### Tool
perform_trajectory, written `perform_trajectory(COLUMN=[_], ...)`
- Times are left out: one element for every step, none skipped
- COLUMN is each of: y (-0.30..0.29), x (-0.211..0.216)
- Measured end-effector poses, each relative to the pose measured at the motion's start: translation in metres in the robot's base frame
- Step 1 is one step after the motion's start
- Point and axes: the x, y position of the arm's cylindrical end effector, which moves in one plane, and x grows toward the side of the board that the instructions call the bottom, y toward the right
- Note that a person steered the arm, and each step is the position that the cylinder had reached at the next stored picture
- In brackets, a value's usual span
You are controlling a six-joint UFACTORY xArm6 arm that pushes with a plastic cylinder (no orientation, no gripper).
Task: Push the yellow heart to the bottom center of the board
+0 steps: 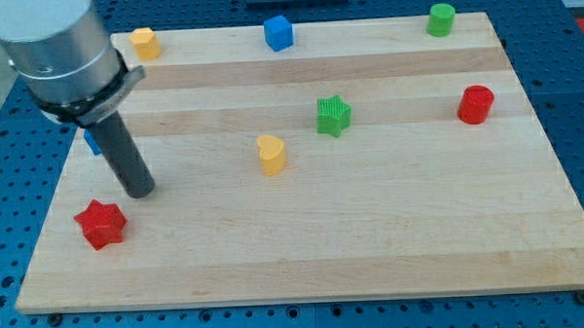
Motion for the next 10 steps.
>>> perform_trajectory(y=[-0.030,-0.038,-0.037,-0.018,0.025,0.033,0.034,0.034,0.047,0.081], x=[0.029,0.053,0.053,0.046,0.031,0.030,0.028,-0.012,-0.051,-0.071])
